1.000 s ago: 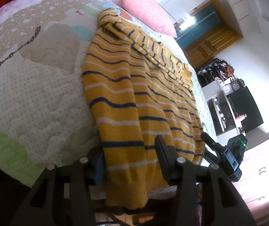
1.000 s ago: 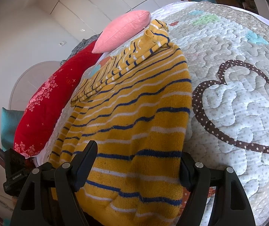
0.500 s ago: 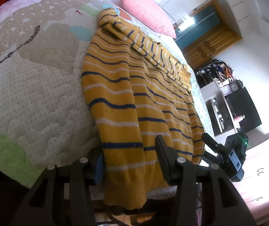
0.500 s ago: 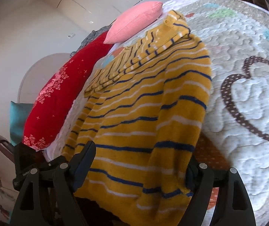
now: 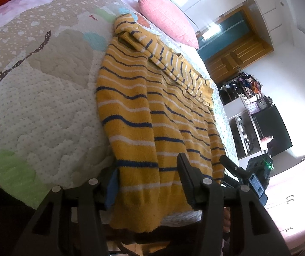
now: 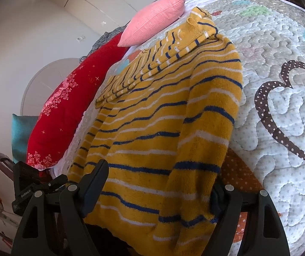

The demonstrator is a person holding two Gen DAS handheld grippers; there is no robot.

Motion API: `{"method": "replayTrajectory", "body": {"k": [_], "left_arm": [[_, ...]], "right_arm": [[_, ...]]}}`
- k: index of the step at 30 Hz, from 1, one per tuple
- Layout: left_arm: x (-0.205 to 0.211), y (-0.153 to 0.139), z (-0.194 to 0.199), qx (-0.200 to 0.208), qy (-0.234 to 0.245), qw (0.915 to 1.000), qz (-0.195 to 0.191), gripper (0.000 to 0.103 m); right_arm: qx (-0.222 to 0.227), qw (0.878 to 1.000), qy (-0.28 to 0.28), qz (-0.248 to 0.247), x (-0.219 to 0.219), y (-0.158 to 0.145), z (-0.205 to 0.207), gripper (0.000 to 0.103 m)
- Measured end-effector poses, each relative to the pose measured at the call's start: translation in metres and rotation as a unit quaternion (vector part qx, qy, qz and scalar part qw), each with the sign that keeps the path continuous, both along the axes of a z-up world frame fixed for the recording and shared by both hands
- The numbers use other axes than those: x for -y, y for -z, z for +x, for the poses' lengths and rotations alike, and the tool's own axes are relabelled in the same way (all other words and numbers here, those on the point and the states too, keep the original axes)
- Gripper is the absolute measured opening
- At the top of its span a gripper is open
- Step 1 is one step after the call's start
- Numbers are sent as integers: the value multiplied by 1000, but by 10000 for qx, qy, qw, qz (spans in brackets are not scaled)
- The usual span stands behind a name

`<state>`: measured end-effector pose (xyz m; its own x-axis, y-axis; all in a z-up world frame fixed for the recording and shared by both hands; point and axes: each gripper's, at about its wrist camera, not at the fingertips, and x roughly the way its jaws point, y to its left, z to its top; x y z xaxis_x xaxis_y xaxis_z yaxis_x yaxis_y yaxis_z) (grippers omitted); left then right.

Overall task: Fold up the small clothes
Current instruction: 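Close both grippers on the striped sweater's hem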

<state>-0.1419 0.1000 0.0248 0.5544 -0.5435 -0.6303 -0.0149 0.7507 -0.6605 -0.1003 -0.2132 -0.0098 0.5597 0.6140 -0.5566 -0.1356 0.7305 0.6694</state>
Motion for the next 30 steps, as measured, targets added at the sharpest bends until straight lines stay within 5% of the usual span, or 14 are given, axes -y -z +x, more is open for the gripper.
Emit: {"method": "replayTrajectory", "body": {"k": [30], "left_arm": [[-10,-2,-2,6,-235,9997,51,59]], "right_arm": [[13,10000,42,-2,3,1,-5,84]]}}
